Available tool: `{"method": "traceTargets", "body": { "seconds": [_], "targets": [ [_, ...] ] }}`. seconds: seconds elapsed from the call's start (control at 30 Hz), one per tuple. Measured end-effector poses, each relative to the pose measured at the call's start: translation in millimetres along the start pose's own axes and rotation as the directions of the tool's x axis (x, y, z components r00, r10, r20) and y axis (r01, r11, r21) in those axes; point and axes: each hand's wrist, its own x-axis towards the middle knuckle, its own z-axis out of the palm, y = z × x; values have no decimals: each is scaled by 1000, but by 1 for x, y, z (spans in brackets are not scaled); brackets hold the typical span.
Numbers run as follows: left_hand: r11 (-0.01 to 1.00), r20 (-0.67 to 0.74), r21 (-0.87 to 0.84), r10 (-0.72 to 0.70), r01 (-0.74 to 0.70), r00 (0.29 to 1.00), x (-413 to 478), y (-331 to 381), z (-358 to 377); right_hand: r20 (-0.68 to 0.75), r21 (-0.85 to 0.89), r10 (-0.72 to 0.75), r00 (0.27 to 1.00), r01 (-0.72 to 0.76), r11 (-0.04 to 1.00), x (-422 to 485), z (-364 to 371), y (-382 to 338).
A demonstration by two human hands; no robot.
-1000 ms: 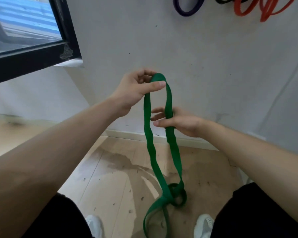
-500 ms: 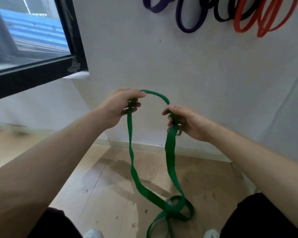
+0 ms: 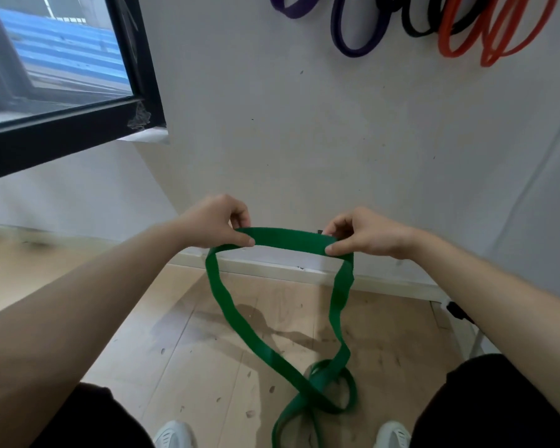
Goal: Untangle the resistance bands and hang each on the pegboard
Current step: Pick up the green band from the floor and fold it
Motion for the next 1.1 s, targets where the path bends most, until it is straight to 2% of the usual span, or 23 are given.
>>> {"method": "traceTargets", "body": {
  "seconds": [0.13, 0.2, 0.3, 0.4, 0.47, 0.6, 0.7, 0.8, 0.87, 0.97, 1.1],
  "targets": [
    [999, -84, 49, 19, -15, 996, -3, 2, 1, -100, -185, -27, 995, 9, 983, 2, 5, -6],
    [998, -66, 58, 39, -35, 997, -3, 5, 2, -168, -233, -50, 985, 10, 972, 5, 5, -6],
    [998, 3, 36, 52, -52, 999, -2, 10, 6, -221, -204, -43, 974, -4, 979, 9, 4, -4],
    [998, 31, -51, 34, -32, 999, -2, 14, 10, -212, -106, 7, 977, -30, 994, 10, 6, -5],
    [981, 30, -195, 3, 3, 1000, -4, 16, 10, -244, -58, 1, 970, -16, 998, 11, 7, -8],
    [875, -19, -481, -73, 55, 997, -7, 16, 8, -255, 157, 10, 967, 31, 987, 11, 7, -8],
    [810, 5, -581, -93, 79, 996, -10, 15, 7, -184, 329, 7, 983, 55, 943, 7, 6, -8],
    [756, 22, -648, -99, 89, 995, -12, 16, 8, -174, 429, 0, 985, 76, 900, 1, 3, -13],
    [719, 20, -688, -110, 94, 994, -12, 18, 8, -201, 514, -2, 980, 108, 851, -2, 2, -20],
    [681, 17, -727, -113, 90, 993, -11, 25, 10, -246, 669, -4, 969, 173, 723, -5, 2, -32],
    [645, -8, -763, -60, 32, 998, -13, 44, 15, -254, 767, -45, 966, 230, 599, -5, 9, -46]
  ]
}}
